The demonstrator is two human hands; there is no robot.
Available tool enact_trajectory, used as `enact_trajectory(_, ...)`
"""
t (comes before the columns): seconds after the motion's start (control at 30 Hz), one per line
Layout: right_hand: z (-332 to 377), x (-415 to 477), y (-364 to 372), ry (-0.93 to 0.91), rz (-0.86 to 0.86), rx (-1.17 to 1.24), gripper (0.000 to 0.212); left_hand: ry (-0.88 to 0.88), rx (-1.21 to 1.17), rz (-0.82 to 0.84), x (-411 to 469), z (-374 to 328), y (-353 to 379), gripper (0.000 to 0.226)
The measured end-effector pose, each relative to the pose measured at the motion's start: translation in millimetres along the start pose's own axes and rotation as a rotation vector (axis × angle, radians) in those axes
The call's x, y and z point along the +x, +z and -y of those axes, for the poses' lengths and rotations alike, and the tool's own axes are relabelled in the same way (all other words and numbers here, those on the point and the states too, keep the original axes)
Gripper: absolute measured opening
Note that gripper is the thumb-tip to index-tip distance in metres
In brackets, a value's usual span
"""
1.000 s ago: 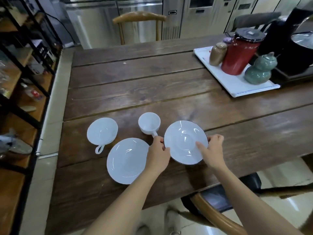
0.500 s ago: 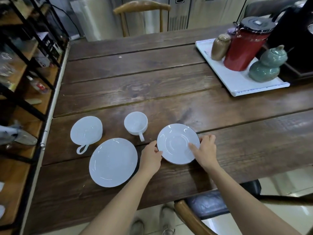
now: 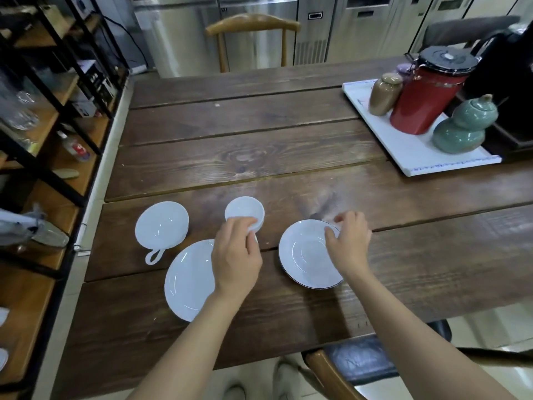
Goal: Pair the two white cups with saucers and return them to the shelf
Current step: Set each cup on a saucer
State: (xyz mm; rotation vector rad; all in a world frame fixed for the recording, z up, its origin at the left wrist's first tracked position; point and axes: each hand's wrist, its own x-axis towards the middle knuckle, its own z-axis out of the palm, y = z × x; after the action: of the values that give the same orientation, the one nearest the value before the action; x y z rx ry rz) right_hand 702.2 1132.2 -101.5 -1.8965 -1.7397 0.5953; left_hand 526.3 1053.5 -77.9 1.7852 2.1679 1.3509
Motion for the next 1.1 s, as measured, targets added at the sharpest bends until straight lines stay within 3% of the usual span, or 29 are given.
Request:
enact_trajectory(0.13,36,2,16,-0.162,0.198,0.055,0.030,-0.336,-0.008,0.189,19,39,-9,0.070)
enact_trajectory(0.2,50,4,29,-0.198,0.338,0.055,0.048,-0.425,-0.003,0.350,26,55,-12,0.094)
enact_trajectory(0.3,63,6,44,-0.242,0.492,0.002,0.077,-0.475,0.000,0.555,33,67,-9,0.110)
enact_trajectory(0.47,76,15,63,-0.282,0.611,0.015,0.089,-0.489,-0.035,0.647,37,79,7,0.100)
enact_trajectory(0.6,79,21,72,-0.291,0.654,0.141,0.074,-0.474,-0.273,0.574,41,81,13,0.076)
enact_trajectory(0.9,76,22,63,-0.268,0.588,0.246,0.074,-0.435,-0.369,0.537,51,76,7,0.062)
enact_trajectory(1.1,58,15,20,-0.210,0.492,0.264,0.068,-0.363,-0.384,0.639,56,44,11,0.066)
